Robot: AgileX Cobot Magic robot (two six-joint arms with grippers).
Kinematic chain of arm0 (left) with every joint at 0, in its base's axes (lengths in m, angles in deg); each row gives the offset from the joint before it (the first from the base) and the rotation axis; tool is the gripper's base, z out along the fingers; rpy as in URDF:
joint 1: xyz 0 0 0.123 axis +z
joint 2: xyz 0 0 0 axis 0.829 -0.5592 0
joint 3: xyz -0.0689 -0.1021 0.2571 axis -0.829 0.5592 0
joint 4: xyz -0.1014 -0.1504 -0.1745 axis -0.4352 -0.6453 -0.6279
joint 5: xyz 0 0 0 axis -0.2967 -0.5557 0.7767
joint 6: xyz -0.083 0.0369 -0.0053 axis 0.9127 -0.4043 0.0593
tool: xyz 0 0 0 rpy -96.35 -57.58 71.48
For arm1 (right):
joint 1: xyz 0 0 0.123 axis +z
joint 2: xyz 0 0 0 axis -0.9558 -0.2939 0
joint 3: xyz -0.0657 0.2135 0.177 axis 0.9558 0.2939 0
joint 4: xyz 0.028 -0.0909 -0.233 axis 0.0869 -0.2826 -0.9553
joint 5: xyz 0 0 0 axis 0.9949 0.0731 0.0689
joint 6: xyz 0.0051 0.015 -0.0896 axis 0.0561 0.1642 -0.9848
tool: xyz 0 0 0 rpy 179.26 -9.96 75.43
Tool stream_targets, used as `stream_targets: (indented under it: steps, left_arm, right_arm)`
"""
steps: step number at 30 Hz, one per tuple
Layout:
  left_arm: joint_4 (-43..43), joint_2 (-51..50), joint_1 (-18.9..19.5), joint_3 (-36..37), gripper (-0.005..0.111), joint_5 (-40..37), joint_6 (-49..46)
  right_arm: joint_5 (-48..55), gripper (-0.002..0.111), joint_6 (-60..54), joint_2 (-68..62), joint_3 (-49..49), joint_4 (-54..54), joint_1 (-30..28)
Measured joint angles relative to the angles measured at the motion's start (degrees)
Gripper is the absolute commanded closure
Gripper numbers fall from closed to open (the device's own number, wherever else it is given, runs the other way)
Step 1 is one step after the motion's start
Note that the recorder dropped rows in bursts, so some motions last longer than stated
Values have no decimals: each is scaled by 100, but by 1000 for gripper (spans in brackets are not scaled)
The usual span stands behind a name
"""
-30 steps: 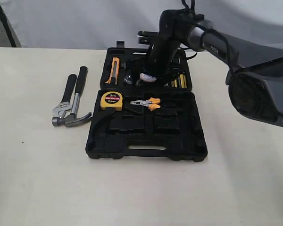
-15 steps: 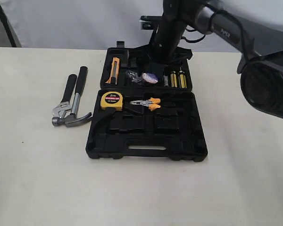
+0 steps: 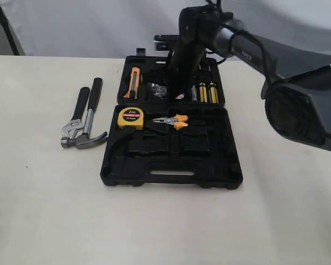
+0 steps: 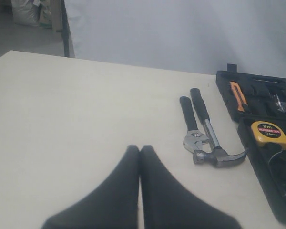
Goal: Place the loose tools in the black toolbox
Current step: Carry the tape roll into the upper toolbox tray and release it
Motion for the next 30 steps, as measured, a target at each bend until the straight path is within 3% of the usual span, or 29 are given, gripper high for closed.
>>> stream_targets:
  steps: [24, 30]
  left_arm:
    - [0, 0, 0, 0, 105, 0, 0]
    - [0, 0, 0, 0, 105, 0, 0]
  right_arm:
    - [-33, 109, -35, -319, -488, -22, 0]
    - [611, 109, -40, -130, -856, -10, 13]
